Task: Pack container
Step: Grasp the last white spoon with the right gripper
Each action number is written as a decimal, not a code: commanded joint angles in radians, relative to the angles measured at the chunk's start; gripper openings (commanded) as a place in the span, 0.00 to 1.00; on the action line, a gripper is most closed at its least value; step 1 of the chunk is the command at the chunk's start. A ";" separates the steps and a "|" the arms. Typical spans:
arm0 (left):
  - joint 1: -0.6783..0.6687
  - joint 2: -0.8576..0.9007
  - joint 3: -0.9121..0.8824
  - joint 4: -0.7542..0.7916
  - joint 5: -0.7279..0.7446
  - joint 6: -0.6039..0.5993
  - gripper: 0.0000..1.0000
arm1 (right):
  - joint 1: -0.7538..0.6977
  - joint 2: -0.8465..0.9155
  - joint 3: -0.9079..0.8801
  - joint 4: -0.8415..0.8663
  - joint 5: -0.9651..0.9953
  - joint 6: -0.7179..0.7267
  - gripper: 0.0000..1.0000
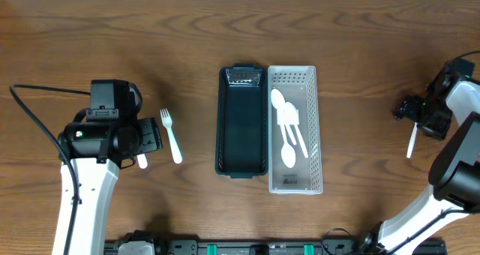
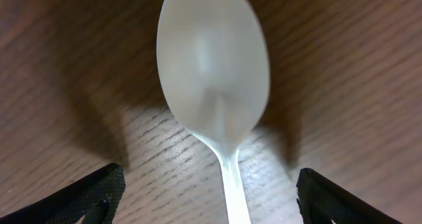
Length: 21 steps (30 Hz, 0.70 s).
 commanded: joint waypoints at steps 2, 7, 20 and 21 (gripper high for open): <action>0.004 0.005 0.016 -0.002 -0.002 -0.002 0.69 | -0.008 0.037 -0.003 0.002 -0.014 -0.013 0.86; 0.004 0.005 0.016 -0.002 -0.002 -0.002 0.69 | -0.008 0.044 -0.003 0.003 -0.014 -0.013 0.87; 0.004 0.005 0.016 -0.002 -0.002 -0.002 0.69 | -0.007 0.044 -0.003 0.003 -0.022 -0.008 0.31; 0.004 0.005 0.016 -0.002 -0.002 -0.002 0.69 | -0.007 0.044 -0.003 0.004 -0.022 -0.008 0.27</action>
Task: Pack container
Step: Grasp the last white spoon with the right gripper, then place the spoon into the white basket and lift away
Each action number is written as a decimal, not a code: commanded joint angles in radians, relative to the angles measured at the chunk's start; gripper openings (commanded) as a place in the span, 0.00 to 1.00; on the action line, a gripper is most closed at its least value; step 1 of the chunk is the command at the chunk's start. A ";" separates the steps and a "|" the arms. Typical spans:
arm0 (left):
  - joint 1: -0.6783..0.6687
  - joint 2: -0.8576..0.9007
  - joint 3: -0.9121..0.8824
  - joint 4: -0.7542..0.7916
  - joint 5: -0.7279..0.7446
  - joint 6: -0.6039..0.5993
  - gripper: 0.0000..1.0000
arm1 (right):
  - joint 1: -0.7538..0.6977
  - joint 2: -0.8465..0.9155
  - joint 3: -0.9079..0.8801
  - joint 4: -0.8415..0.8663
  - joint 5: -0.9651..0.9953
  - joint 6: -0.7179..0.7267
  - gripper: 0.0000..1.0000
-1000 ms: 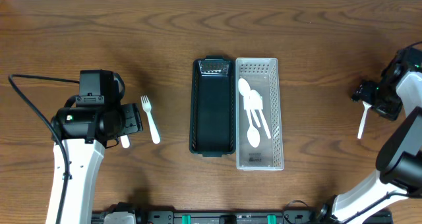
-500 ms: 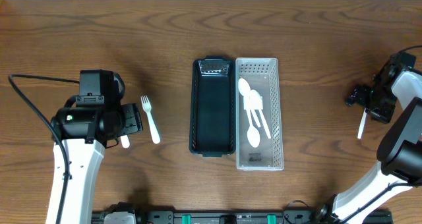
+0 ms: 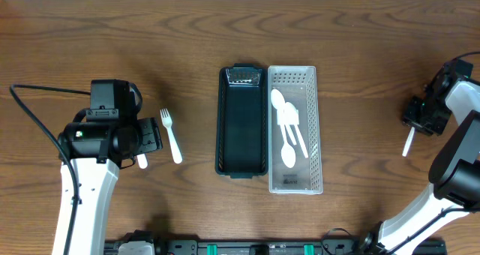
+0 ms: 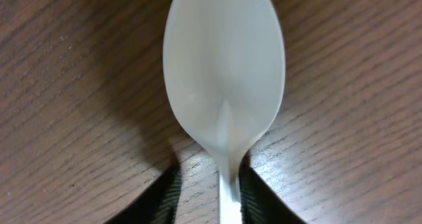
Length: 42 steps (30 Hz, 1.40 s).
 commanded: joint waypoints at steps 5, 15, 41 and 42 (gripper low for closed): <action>0.004 0.005 0.016 -0.002 -0.002 -0.002 0.69 | -0.006 0.034 -0.003 0.001 -0.001 0.006 0.09; 0.004 0.005 0.016 -0.002 -0.002 -0.002 0.69 | 0.004 0.014 0.003 -0.020 -0.051 0.047 0.01; 0.004 0.005 0.016 -0.003 -0.002 -0.002 0.69 | 0.854 -0.356 0.103 -0.131 -0.094 0.206 0.01; 0.004 0.005 0.016 -0.003 -0.001 -0.002 0.69 | 0.867 -0.322 0.103 -0.130 -0.094 0.206 0.01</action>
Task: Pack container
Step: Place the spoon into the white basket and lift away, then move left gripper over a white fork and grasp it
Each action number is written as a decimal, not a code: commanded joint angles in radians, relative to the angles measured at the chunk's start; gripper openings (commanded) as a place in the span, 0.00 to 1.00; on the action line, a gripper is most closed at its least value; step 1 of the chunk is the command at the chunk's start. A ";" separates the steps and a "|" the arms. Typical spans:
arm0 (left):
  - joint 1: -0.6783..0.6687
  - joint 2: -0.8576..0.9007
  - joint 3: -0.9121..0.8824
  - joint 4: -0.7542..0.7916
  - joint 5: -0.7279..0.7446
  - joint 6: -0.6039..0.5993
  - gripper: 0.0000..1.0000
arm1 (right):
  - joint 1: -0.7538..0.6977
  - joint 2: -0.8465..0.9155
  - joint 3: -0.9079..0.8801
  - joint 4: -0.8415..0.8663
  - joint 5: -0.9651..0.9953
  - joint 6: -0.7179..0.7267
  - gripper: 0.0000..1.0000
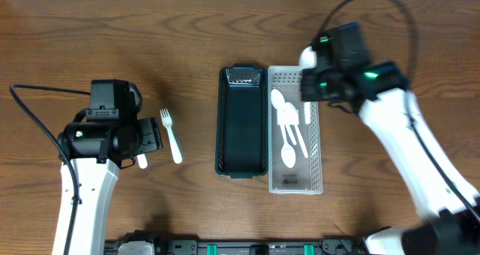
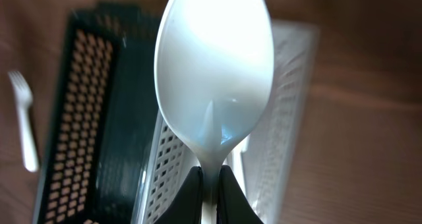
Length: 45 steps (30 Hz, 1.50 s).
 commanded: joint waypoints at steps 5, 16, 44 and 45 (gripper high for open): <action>0.004 0.005 0.016 -0.003 -0.001 -0.002 0.69 | 0.075 0.212 -0.014 -0.006 0.018 0.037 0.01; 0.004 0.005 0.016 -0.003 -0.001 -0.002 0.69 | 0.077 0.241 -0.004 0.001 0.031 0.035 0.30; -0.106 0.191 0.039 0.146 -0.063 -0.159 0.98 | -0.054 -0.337 -0.099 -0.290 0.246 -0.009 0.78; -0.106 0.225 0.049 0.156 -0.062 -0.161 0.98 | -0.053 -0.337 -0.121 -0.285 0.247 -0.009 0.78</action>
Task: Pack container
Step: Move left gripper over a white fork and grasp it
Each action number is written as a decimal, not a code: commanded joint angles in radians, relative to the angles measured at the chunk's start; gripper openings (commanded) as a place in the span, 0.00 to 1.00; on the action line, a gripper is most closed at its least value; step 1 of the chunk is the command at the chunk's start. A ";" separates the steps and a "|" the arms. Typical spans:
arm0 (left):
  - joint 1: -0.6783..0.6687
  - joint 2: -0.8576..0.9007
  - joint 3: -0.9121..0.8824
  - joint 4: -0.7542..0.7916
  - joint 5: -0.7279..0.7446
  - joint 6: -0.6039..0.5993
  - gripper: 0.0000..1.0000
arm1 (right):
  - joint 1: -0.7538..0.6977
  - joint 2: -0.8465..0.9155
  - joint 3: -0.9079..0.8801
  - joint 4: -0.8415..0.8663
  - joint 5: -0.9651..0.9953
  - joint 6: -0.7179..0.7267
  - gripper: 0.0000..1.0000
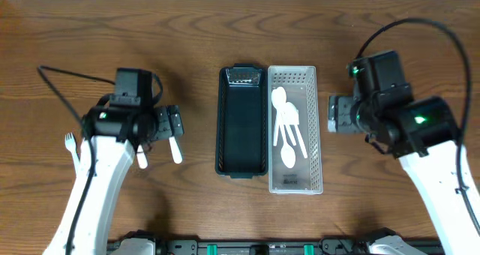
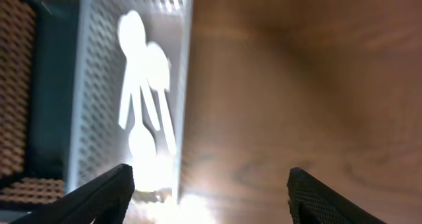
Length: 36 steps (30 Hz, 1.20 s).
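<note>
A white perforated basket (image 1: 318, 127) holds several white plastic spoons (image 1: 288, 127); it shows blurred in the right wrist view, basket (image 2: 186, 85) and spoons (image 2: 142, 85). Beside it on the left stands a dark green basket (image 1: 241, 120) with nothing in it. My right gripper (image 1: 334, 114) hangs just right of the white basket, open and empty (image 2: 210, 197). My left gripper (image 1: 169, 126) is over a white fork (image 1: 176, 151) lying left of the dark basket. How its jaws stand I cannot make out.
A second white fork (image 1: 71, 146) lies near the table's left side, beside my left arm. Another short white piece (image 1: 142, 160) pokes out under the left arm. The dark basket (image 2: 39, 118) shows at the left of the right wrist view.
My right gripper was shut on a spoon over the white basket's far end; now it is open and empty right of the basket. My left arm has moved right, over the fork.
My right gripper stood open around a spoon at the table's far right, then shut on its neck. Then it held the spoon over the white basket. Now the gripper is empty and the basket holds one more spoon. The left arm stayed still until now.
</note>
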 commanded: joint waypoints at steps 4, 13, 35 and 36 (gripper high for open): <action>0.000 0.241 0.095 0.032 -0.038 -0.054 0.98 | -0.014 -0.003 -0.105 0.030 0.014 -0.009 0.79; 0.051 0.459 0.121 0.102 0.028 -0.079 0.98 | -0.014 -0.003 -0.126 0.028 0.014 -0.010 0.81; 0.060 0.615 0.090 0.118 0.106 -0.008 0.98 | -0.014 -0.003 -0.126 0.019 0.014 -0.009 0.81; 0.060 0.625 0.090 0.118 0.106 -0.008 0.98 | -0.014 -0.003 -0.126 0.016 0.014 -0.009 0.81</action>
